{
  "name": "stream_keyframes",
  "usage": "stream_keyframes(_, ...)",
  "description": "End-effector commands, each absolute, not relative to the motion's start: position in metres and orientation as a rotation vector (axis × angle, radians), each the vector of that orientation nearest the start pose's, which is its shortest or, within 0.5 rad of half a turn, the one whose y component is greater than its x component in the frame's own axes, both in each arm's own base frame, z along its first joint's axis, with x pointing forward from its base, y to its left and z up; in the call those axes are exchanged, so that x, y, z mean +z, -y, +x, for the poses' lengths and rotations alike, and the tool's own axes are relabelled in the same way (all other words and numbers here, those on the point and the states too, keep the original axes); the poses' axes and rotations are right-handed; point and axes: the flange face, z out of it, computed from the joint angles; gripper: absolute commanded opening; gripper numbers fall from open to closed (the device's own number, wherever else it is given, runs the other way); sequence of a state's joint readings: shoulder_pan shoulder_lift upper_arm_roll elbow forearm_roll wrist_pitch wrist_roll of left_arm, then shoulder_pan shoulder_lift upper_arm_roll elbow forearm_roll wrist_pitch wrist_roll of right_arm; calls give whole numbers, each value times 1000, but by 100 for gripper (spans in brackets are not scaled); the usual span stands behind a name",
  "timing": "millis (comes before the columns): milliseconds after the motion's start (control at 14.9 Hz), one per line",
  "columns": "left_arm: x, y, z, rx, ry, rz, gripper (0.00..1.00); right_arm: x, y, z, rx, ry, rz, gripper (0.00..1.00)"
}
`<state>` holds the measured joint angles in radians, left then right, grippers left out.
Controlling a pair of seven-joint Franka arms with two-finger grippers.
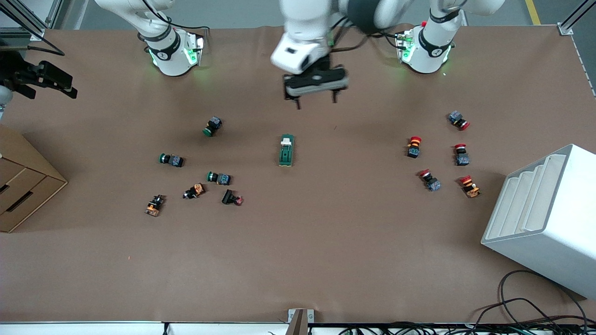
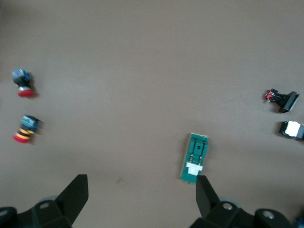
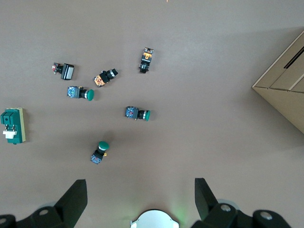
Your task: Close load switch with both arms
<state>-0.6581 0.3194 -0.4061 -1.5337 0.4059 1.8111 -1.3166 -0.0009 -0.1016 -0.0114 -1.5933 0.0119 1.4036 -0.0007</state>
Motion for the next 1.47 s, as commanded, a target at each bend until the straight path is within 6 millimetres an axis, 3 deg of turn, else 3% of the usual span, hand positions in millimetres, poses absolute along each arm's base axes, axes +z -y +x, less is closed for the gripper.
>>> stream_keyframes(0, 420, 575, 333, -504, 267, -2920, 100, 645, 9, 518, 150, -40, -3147, 100)
stream_keyframes(134, 368, 593, 305, -628, 272, -2869, 100, 627, 13, 532, 179, -55, -3151, 100)
stream_keyframes(335, 302, 605, 271, -812, 275, -2848, 99, 627, 24, 539, 115, -79, -3130, 100)
stream_keyframes(670, 210, 609, 239, -1106, 231, -2784, 98, 604, 14, 556, 121, -41, -3149, 100)
stream_keyframes(804, 181, 606, 232, -1202, 226, -2774, 98, 592, -4, 556, 161, -75, -3153, 100)
stream_keyframes(872, 171, 602, 227, -1252, 196, -2768, 97, 586, -14, 558, 170, -190, -3150, 100)
stream_keyframes(1006, 153, 591, 222, -1316, 151, -2757, 97, 569, -51, 564, 210, -377, -3146, 100)
stream_keyframes(1207, 139, 588, 220, -1389, 106, -2761, 96, 551, -91, 568, 226, -536, -3133, 100)
stream_keyframes(1408, 116, 585, 221, -1480, 46, -2763, 96, 533, -147, 569, 232, -726, -3091, 100)
